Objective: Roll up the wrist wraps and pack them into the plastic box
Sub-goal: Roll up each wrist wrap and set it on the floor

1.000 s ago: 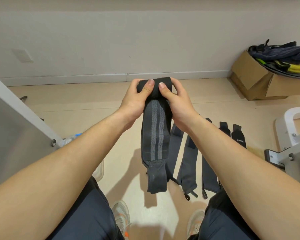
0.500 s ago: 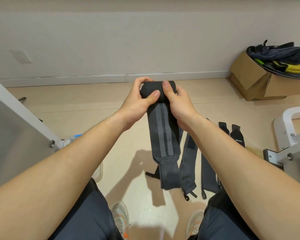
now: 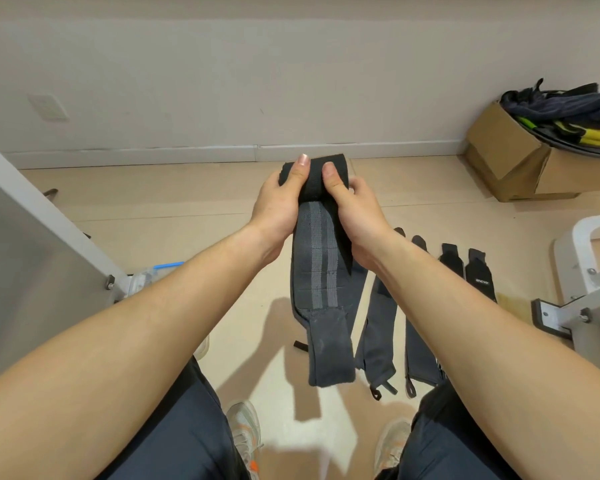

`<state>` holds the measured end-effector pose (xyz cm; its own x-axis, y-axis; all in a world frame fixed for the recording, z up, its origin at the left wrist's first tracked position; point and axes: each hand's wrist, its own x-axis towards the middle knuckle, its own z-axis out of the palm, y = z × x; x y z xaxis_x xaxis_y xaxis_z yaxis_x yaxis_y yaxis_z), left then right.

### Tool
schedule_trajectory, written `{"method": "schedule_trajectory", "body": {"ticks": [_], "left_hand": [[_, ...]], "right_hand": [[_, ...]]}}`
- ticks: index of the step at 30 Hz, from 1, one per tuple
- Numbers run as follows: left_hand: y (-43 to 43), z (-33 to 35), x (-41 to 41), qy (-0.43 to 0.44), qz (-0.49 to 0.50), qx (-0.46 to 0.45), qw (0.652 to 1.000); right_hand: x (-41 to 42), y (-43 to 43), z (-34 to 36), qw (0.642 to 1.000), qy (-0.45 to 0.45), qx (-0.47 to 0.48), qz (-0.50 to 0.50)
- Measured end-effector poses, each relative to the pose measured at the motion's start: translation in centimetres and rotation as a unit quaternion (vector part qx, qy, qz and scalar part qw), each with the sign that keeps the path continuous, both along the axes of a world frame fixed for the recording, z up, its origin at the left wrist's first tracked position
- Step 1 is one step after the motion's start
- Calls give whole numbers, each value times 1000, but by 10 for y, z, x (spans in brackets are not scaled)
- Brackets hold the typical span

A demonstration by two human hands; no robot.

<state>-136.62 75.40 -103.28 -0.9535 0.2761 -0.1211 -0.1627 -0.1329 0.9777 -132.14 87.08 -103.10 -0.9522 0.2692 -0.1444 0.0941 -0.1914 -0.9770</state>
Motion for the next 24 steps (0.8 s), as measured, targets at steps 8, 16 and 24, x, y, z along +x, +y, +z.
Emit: {"method": "schedule_trajectory", "body": {"ticks": [8, 16, 24], "left_hand": [[-10, 2, -13, 50, 36, -3, 998], [-8, -1, -3, 252, -27, -165, 953], [-17, 3, -10, 147, -96, -123, 977]], "right_hand": [[9, 1, 1, 997, -5, 52, 53], [4, 5, 12, 997, -71, -38, -13], [-2, 10, 2, 1000, -27, -15, -4]]}}
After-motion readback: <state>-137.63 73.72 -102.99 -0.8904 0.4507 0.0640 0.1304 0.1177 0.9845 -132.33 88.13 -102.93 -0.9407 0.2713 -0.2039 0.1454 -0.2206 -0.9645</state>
